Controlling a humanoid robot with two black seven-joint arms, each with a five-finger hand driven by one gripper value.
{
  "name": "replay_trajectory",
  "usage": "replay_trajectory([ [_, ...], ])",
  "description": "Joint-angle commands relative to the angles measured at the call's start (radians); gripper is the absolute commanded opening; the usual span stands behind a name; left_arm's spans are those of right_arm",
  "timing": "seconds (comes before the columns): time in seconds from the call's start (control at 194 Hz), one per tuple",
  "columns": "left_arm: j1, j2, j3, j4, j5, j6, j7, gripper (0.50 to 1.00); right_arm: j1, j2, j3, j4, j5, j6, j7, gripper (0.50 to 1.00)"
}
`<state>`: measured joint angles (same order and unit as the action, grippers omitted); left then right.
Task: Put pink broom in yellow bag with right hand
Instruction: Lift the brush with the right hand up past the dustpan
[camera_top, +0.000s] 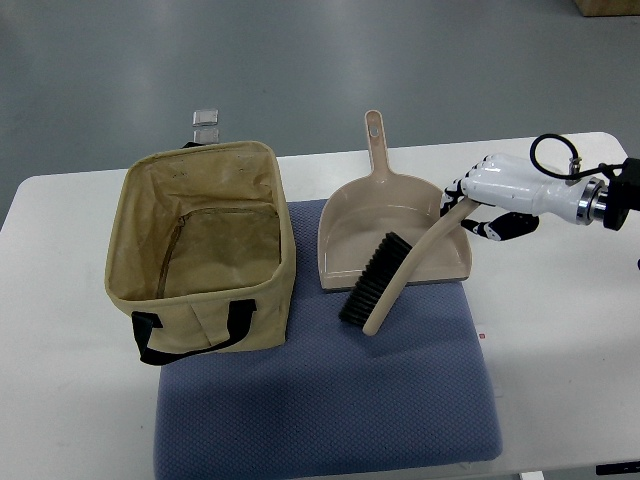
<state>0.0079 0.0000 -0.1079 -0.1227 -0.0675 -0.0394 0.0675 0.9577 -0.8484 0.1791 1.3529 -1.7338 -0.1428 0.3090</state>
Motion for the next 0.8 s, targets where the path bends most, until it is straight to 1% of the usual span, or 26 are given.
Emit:
replay_trajectory([
  [0.0, 0.000, 0.000, -0.001, 0.000, 0.000, 0.000, 0.000, 1.000, 0.018, -0.009, 0.049, 0.000, 0.000, 0.005, 0.007, 0.500],
  [0.149, 0.000, 0.000, 0.001, 0.000, 0.000, 0.000, 0.000, 1.000, 0.059, -0.012, 0.095, 0.000, 0.002, 0.012, 0.007, 0.500],
  [0.314, 0.000, 0.000, -0.001, 0.000, 0.000, 0.001, 0.000, 1.000, 0.153, -0.029, 0.099, -0.001, 0.002, 0.016, 0.007, 0.500],
  [0.521, 0.000, 0.000, -0.001, 0.000, 0.000, 0.001, 0.000, 1.000, 0.303, -0.024, 0.099, -0.015, 0.036, 0.066, 0.005, 0.500],
  [0.655, 0.000, 0.000, -0.001, 0.000, 0.000, 0.000, 0.000, 1.000, 0.389, -0.003, 0.097, -0.024, 0.043, 0.109, 0.004, 0.500],
  [0.794, 0.000, 0.000, 0.001, 0.000, 0.000, 0.000, 0.000, 1.000, 0.447, 0.077, 0.086, -0.037, 0.039, 0.117, 0.001, 0.500],
])
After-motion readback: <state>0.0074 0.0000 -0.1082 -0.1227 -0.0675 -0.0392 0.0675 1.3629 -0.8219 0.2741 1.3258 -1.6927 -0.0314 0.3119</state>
